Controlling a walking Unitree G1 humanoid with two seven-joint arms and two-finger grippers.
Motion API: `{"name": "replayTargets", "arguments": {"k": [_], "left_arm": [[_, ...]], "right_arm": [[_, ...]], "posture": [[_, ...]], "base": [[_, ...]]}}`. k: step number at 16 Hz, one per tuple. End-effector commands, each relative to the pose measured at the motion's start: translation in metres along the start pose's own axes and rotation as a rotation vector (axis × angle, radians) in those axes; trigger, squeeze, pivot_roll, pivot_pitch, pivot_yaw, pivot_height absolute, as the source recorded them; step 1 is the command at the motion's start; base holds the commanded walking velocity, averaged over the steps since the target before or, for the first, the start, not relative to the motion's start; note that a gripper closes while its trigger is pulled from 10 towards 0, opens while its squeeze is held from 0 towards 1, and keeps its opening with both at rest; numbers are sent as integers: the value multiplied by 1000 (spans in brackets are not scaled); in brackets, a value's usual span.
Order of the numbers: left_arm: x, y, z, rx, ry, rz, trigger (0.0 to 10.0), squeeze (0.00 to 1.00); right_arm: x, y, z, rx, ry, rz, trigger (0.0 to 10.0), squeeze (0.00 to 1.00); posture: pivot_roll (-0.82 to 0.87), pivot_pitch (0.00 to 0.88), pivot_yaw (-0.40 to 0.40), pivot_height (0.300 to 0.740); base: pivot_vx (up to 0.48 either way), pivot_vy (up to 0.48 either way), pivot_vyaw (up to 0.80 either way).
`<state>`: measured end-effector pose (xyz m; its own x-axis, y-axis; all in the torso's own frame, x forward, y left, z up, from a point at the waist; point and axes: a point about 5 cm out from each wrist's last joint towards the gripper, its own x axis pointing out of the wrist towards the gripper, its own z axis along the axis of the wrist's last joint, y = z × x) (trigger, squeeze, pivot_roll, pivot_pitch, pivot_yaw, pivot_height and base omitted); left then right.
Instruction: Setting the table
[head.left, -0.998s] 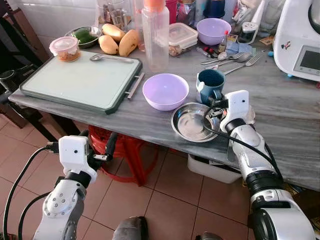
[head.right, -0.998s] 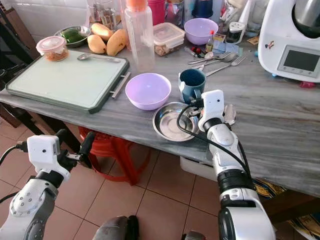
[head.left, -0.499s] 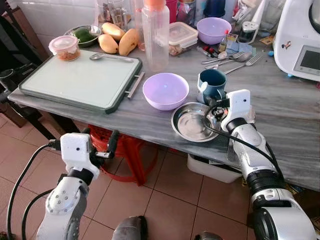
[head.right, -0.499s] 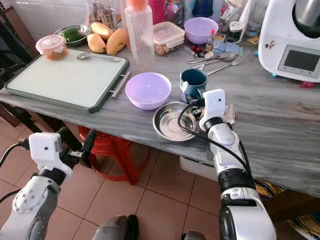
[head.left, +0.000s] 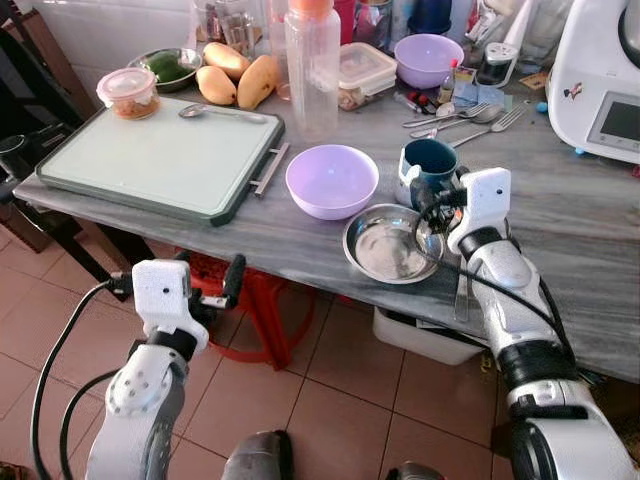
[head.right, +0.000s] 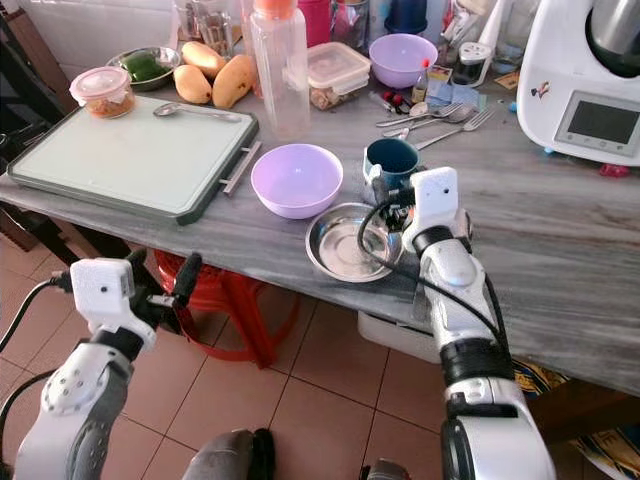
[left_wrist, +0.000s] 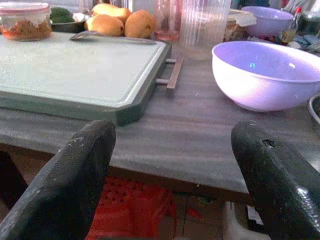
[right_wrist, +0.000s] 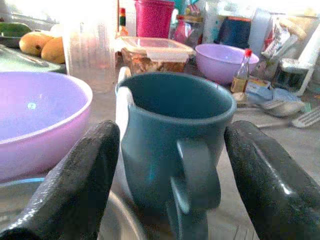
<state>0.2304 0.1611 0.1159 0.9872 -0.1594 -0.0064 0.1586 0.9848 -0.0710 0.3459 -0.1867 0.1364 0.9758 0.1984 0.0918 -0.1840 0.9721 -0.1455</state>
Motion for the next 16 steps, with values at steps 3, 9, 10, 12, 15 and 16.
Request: {"name": "replayTargets", "arguments": {"k": [3,9,10,12,15,16], "left_arm": [[6,-1,-4,-5,-4,6,10000,0],[22,-7,-8,-52,-42,20,10000,0],[25,-4,-12,-58,-29,64,10000,0],[30,1,-17,-53,-13,145,10000,0],[35,3,-11,-38,-39,180,10000,0],[35,6,-11,-27,-32,205,10000,0]], "right_arm": [[-6,-2,10,14,-56,-43,10000,1000],[-41,-5,24,-44,-147,-160,10000,1000],[-50,-3,21,-30,-131,-183,10000,0],[-66,4,15,-66,-98,-212,10000,0],[-73,16,13,-73,-78,-216,10000,0],[-73,19,16,-74,-79,-216,10000,0]], "posture": [[74,12,43,740],[20,0,23,740],[9,0,16,740],[4,0,4,740],[7,0,-1,740],[6,0,1,740]], "base": [[0,0,0],[0,0,0],[0,0,0],[0,0,400],[0,0,800],[0,0,800]]}}
